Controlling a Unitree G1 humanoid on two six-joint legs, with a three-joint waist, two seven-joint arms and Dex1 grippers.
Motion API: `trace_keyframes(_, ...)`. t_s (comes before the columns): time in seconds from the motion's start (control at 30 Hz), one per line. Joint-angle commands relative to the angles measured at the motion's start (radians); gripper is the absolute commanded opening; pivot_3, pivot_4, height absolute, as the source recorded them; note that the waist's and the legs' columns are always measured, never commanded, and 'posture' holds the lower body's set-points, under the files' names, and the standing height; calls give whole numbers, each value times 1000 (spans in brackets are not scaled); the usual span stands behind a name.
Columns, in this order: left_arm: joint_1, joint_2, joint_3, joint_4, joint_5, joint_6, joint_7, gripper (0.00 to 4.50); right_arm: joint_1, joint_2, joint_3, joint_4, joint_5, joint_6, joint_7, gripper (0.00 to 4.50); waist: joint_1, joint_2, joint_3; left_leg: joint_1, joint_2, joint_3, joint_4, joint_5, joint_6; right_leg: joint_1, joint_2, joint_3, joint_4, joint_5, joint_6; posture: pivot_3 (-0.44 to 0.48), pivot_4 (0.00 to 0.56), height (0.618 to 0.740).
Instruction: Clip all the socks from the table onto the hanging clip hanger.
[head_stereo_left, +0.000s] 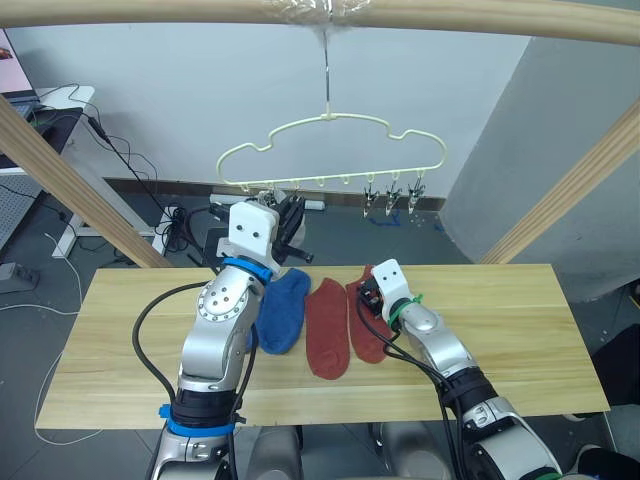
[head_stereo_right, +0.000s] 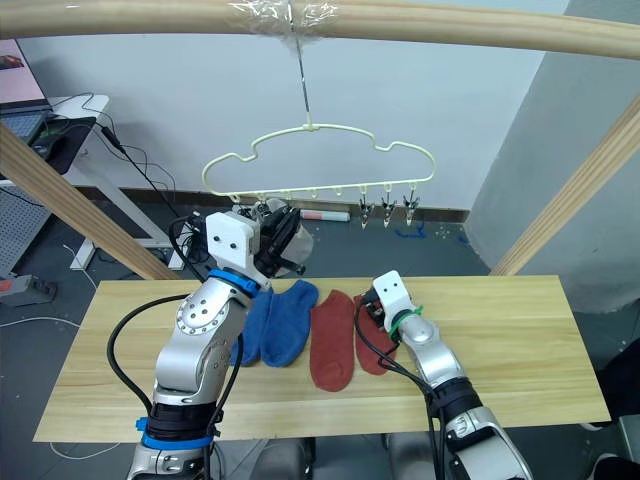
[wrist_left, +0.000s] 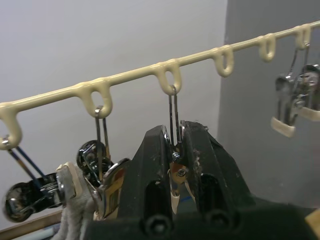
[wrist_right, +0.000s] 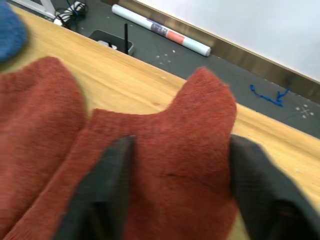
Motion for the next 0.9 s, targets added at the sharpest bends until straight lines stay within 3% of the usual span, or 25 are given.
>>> trace_keyframes(0.03,-17,14,26,-61,-71,36,-37,186,10,6,4,-15,-12,-16,13,1368,0,0,0,0,0,0,0,0,0,0,0,0,0,0,0,-74,263,740)
trace_keyframes(0.17,-22,40,32,-73,-100,66,-66,186,20,7,17,-74,-13,-22,43,0,0,0,0,0,0,0,0,0,0,0,0,0,0,0,0,-72,263,740)
trace_keyframes(0.53,-24,66,49,-112,-168,123,-82,186,-12,-5,116,-416,3,32,242,0,-1,1,1,0,0,0,0,0,0,0,0,0,0,0,0,-94,268,740)
trace_keyframes(0.9,-33,101,70,-111,-220,155,-100,186,-82,66,119,-428,33,69,276,0,-2,1,1,0,0,-1,0,0,0,-1,0,0,0,0,0,-109,270,740)
